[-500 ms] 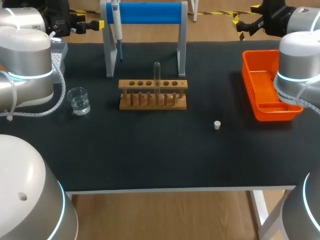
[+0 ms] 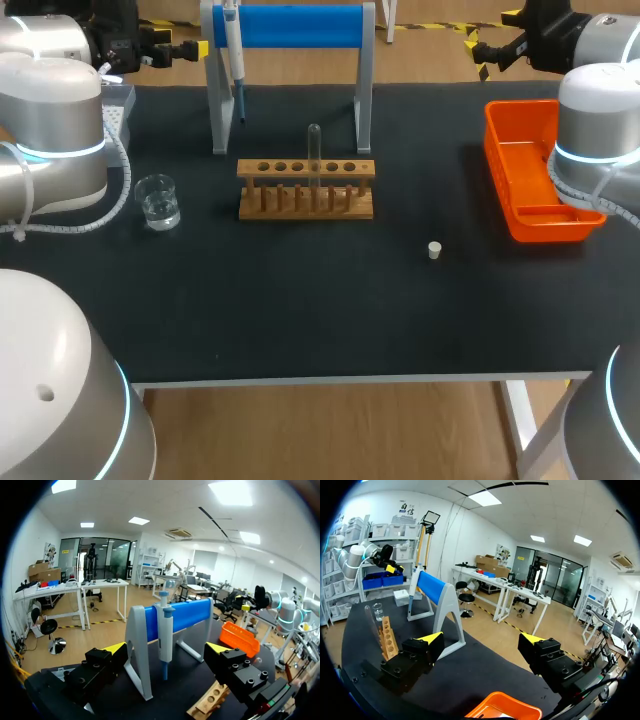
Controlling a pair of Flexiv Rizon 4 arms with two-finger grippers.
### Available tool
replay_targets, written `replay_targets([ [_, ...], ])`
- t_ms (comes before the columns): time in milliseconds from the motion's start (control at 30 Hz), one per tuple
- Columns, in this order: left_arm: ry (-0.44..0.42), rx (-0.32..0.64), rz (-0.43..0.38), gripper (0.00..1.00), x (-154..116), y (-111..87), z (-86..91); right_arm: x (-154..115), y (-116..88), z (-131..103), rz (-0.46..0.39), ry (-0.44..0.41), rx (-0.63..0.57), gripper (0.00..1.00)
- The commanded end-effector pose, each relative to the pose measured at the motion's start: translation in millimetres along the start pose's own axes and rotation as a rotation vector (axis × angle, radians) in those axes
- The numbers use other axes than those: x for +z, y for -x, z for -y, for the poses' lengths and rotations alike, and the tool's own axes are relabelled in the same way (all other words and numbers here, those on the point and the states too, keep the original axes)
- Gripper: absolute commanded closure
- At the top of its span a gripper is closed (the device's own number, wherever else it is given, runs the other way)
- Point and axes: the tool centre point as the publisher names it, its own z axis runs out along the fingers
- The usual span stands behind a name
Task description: Invert the test tube, pick up the pipette, mount the tip to pipette, aspirate from beaker and dispense into the tube, eject the tip, return the pipette, and cap with the stopper.
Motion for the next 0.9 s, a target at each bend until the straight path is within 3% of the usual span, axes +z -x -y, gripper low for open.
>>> replay_targets([
  [33,-0.002,0.0,0.001,0.0,0,0.1,-0.7,-6,-6,1,-0.019,0.006,-0.014,0.0],
  [233,-0.002,0.0,0.001,0.0,0,0.1,-0.7,-31,-43,8,-0.092,0.016,-0.045,0.0],
  [533,-0.002,0.0,0.001,0.0,0,0.1,-0.7,-66,-120,19,-0.222,0.019,-0.081,0.0],
  [900,-0.002,0.0,0.001,0.0,0,0.1,-0.7,-81,-207,26,-0.388,0.068,-0.088,0.0],
])
